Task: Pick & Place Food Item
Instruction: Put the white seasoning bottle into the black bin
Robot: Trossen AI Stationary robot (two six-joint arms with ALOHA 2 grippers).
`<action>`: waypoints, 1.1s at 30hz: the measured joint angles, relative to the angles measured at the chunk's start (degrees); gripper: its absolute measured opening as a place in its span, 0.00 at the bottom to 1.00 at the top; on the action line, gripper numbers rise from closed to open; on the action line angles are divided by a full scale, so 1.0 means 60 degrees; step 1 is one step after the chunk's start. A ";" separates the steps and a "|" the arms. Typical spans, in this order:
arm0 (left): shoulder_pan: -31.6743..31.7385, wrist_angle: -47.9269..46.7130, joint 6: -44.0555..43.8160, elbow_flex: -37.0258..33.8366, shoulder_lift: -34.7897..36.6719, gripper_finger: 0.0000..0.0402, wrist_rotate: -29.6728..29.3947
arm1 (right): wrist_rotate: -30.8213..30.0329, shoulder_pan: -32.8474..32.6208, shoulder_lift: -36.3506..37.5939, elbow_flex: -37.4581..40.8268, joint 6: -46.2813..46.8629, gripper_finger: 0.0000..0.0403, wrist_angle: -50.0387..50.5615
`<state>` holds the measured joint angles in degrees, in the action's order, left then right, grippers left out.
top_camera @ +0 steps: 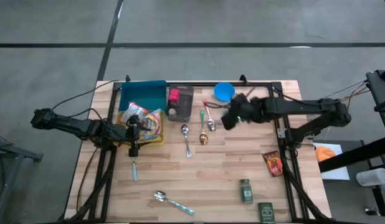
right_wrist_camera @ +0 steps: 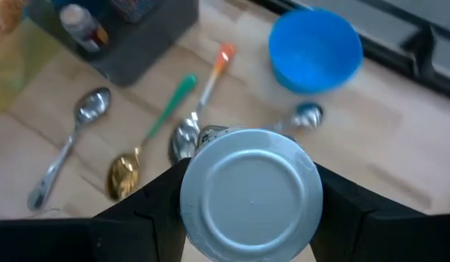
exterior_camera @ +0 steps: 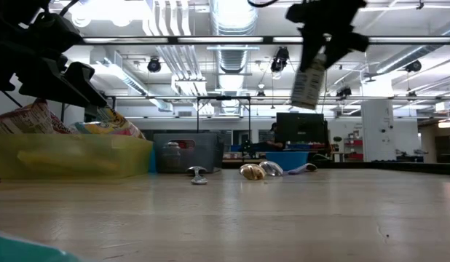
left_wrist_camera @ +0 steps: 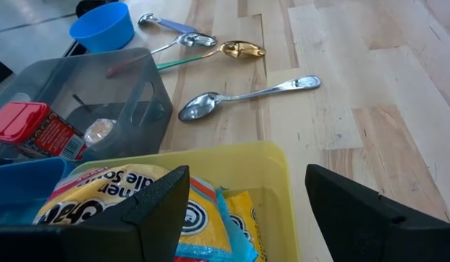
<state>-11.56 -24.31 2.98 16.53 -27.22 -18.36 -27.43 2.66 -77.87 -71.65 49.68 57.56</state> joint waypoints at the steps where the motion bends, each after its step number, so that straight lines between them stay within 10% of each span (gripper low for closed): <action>1: 0.0000 0.0000 0.0000 0.0000 0.0000 0.68 -0.0001 | 0.0114 0.0197 -0.0208 -0.0190 -0.0353 0.52 -0.0133; 33: 0.0002 -0.0001 -0.0019 -0.0002 -0.0004 0.68 0.0002 | 0.3179 0.3376 -0.8598 -1.0213 -0.7316 0.52 0.0465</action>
<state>-11.55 -24.31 2.87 16.52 -27.24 -18.35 -8.36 22.92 -129.46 -132.92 5.78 60.35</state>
